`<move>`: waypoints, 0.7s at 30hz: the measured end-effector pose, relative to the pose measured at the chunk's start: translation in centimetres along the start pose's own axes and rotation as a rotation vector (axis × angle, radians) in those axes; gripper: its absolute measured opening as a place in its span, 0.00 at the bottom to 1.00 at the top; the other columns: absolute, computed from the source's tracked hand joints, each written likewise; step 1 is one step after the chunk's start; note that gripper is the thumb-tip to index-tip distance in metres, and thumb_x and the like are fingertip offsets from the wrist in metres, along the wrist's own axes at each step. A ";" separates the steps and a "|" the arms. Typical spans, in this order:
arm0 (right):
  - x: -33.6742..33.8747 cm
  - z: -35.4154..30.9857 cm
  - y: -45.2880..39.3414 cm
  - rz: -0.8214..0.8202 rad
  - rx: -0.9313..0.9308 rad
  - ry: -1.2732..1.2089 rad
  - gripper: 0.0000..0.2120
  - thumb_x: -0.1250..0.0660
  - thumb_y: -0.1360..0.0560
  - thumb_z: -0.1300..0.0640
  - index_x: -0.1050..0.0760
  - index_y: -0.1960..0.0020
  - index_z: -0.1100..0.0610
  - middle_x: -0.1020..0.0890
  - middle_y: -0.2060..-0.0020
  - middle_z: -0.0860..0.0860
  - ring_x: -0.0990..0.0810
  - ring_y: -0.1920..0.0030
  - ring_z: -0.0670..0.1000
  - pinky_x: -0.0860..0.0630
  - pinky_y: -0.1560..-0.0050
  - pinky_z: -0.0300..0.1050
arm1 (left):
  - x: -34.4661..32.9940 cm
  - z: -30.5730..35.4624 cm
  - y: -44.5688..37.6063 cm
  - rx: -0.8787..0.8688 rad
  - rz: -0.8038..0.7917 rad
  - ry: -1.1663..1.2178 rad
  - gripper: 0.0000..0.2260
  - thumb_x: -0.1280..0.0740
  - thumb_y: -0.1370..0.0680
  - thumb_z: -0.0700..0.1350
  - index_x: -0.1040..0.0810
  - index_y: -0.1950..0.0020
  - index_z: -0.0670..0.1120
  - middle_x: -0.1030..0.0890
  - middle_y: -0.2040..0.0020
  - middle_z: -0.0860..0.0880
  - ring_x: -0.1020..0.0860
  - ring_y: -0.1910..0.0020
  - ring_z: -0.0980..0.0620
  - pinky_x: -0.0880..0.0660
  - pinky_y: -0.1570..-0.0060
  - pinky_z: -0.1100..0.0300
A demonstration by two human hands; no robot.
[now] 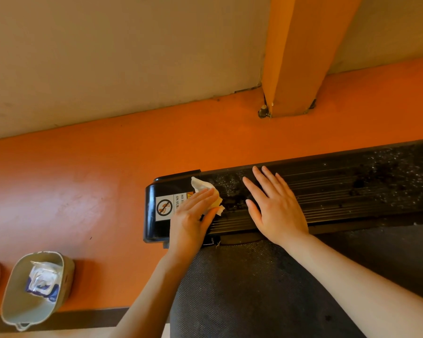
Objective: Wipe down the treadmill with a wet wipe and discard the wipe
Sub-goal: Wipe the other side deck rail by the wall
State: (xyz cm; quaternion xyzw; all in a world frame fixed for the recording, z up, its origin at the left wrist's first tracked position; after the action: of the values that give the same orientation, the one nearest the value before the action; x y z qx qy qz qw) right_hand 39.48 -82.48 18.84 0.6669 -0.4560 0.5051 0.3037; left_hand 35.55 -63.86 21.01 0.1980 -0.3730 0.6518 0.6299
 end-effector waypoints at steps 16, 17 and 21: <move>-0.1 0.0 0.1 -0.014 -0.010 0.016 0.25 0.51 0.18 0.46 0.33 0.25 0.53 0.35 0.24 0.56 0.40 0.23 0.56 0.44 0.24 0.54 | -0.4 0.9 1.2 -0.001 -0.036 -0.049 0.20 0.40 0.19 0.55 0.22 0.34 0.45 0.26 0.32 0.51 0.34 0.27 0.58 0.39 0.27 0.62; 0.0 0.0 0.1 -0.013 -0.011 0.014 0.25 0.51 0.18 0.46 0.33 0.25 0.53 0.35 0.24 0.57 0.40 0.23 0.57 0.44 0.25 0.54 | -0.5 0.9 1.3 -0.012 -0.033 -0.056 0.20 0.39 0.20 0.55 0.22 0.34 0.45 0.26 0.32 0.51 0.33 0.27 0.57 0.39 0.27 0.62; 0.0 0.0 0.0 -0.008 -0.009 0.012 0.25 0.51 0.18 0.46 0.32 0.25 0.54 0.34 0.25 0.57 0.39 0.23 0.57 0.43 0.25 0.54 | -0.7 0.7 1.4 -0.067 -0.025 -0.076 0.18 0.35 0.22 0.52 0.22 0.35 0.45 0.26 0.32 0.51 0.32 0.28 0.55 0.38 0.27 0.62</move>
State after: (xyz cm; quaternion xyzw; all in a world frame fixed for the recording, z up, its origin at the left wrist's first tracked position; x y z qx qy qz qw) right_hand 39.45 -82.46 18.87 0.6643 -0.4536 0.5058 0.3117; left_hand 34.14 -64.69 20.62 0.2063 -0.4158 0.6230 0.6297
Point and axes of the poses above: each hand's wrist, its own y-axis away from the middle knuckle, its own x-axis out of the back of the hand, z = x × y, the point moved 6 cm from there along -y, towards the middle knuckle
